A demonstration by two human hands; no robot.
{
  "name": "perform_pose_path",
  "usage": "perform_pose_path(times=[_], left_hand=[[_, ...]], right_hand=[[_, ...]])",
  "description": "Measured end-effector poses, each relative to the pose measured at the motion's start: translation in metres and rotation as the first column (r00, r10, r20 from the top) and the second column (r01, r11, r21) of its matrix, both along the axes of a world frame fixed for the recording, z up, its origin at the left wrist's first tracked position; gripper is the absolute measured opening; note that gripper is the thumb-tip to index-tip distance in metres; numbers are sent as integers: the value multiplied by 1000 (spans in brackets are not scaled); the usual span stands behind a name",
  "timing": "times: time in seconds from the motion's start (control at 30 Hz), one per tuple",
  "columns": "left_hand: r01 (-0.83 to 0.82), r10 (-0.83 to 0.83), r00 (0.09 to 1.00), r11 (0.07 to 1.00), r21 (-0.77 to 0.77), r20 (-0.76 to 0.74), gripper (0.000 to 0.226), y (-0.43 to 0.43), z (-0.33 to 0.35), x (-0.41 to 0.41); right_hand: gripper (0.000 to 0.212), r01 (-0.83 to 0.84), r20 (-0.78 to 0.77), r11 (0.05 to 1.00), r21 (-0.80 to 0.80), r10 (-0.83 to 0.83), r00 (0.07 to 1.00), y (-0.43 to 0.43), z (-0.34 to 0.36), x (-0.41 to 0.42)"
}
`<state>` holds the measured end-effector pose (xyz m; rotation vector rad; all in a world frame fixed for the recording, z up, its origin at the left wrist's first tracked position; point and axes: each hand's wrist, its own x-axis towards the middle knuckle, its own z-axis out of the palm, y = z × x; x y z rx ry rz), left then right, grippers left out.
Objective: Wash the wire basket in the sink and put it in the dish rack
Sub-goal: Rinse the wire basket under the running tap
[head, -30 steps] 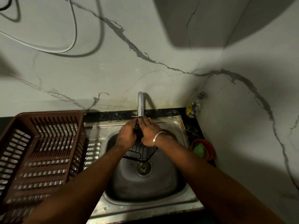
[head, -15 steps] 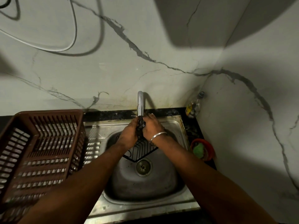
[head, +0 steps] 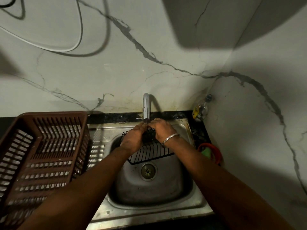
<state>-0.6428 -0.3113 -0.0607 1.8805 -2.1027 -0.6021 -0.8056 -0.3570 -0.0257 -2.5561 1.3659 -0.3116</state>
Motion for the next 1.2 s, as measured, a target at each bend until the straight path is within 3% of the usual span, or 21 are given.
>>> perform_pose_path(times=[0.1, 0.2, 0.3, 0.47, 0.53, 0.67, 0.83, 0.9, 0.97, 1.03, 1.1, 1.2], left_hand=[[-14, 13, 999, 999, -44, -31, 72, -8, 1, -14], [16, -16, 1000, 1000, 6, -7, 88, -9, -3, -4], [-56, 53, 998, 993, 99, 33, 93, -6, -5, 6], [112, -117, 991, 991, -77, -65, 86, -12, -4, -11], [137, -142, 986, 989, -60, -84, 87, -10, -1, -10], [58, -56, 994, 998, -26, 90, 97, -5, 0, -2], [17, -19, 986, 1000, 14, 168, 88, -10, 6, -10], [-8, 6, 981, 1000, 8, 195, 87, -7, 7, -14], [-35, 32, 983, 999, 14, 183, 81, 0, 7, -21], [-33, 32, 987, 999, 8, 158, 70, 5, 7, -33], [-39, 40, 988, 999, -7, 149, 63, 5, 6, -43], [-56, 48, 973, 998, 28, 227, 74, 2, 8, -33]], right_hand=[[46, 20, 88, 999, -31, -17, 996, 3, 2, -2], [48, 31, 181, 998, -60, -20, 983, 1, 2, -14], [37, 123, 225, 991, -55, -107, 968, 3, 0, -22], [36, 64, 315, 990, -122, -23, 949, -1, -6, -20], [35, 49, 324, 992, -116, -9, 946, 0, -6, -20], [33, 90, 340, 990, -111, -47, 939, 4, -16, -25], [41, 183, 410, 982, -39, -151, 899, 12, -17, -28], [53, 159, 215, 987, 25, -161, 963, 13, 0, -27], [73, 135, -123, 987, 91, -123, 985, 12, 18, -21], [57, 115, -383, 992, 57, -85, 920, 13, 31, -10], [34, 125, -463, 992, 4, -109, 880, 15, 33, -2], [32, 157, -450, 988, 5, -138, 882, 10, 18, -9]])
